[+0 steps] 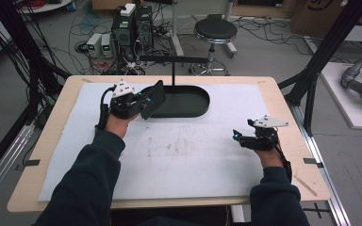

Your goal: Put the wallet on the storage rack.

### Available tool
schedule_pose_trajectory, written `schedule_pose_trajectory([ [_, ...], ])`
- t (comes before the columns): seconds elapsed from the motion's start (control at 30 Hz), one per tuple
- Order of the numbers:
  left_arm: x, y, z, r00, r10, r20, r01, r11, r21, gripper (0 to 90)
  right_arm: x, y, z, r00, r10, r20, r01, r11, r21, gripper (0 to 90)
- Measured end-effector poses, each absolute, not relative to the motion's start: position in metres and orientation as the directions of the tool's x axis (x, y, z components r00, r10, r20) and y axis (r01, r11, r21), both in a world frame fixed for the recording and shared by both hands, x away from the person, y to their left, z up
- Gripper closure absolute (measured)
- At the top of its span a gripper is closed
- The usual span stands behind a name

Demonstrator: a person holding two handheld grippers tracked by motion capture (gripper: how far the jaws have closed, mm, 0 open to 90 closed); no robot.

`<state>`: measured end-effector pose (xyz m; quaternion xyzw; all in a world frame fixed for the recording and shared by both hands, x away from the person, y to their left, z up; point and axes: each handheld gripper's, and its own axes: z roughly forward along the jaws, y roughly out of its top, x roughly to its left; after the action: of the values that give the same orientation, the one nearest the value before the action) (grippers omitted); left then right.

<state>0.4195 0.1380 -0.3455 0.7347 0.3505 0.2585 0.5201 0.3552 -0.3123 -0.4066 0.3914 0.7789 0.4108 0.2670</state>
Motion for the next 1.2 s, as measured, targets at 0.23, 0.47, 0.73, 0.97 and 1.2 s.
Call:
schedule_pose_trajectory([
  [0.23, 0.458, 0.126, -0.351, 0.570, 0.818, 0.073, 0.250, -0.258, 0.933, 78.2, 0.356, -0.314, -0.407, -0.551, 0.830, -0.089, 0.391, 0.351, 0.851, 25.2],
  [0.47, 0.484, 0.124, -0.369, 0.518, 0.852, 0.080, 0.297, -0.266, 0.917, 78.3, 0.355, -0.318, -0.407, -0.542, 0.837, -0.076, 0.392, 0.332, 0.858, 25.2],
  [0.73, 0.505, 0.125, -0.387, 0.428, 0.895, 0.125, 0.346, -0.290, 0.892, 78.3, 0.354, -0.317, -0.407, -0.547, 0.834, -0.071, 0.395, 0.332, 0.856, 25.2],
  [0.97, 0.515, 0.113, -0.399, 0.434, 0.887, 0.161, 0.383, -0.343, 0.858, 76.7, 0.355, -0.319, -0.408, -0.545, 0.836, -0.070, 0.397, 0.330, 0.856, 25.2],
  [1.2, 0.508, 0.107, -0.396, 0.458, 0.887, 0.058, 0.433, -0.280, 0.857, 54.3, 0.353, -0.321, -0.408, -0.544, 0.837, -0.057, 0.397, 0.316, 0.862, 25.2],
])
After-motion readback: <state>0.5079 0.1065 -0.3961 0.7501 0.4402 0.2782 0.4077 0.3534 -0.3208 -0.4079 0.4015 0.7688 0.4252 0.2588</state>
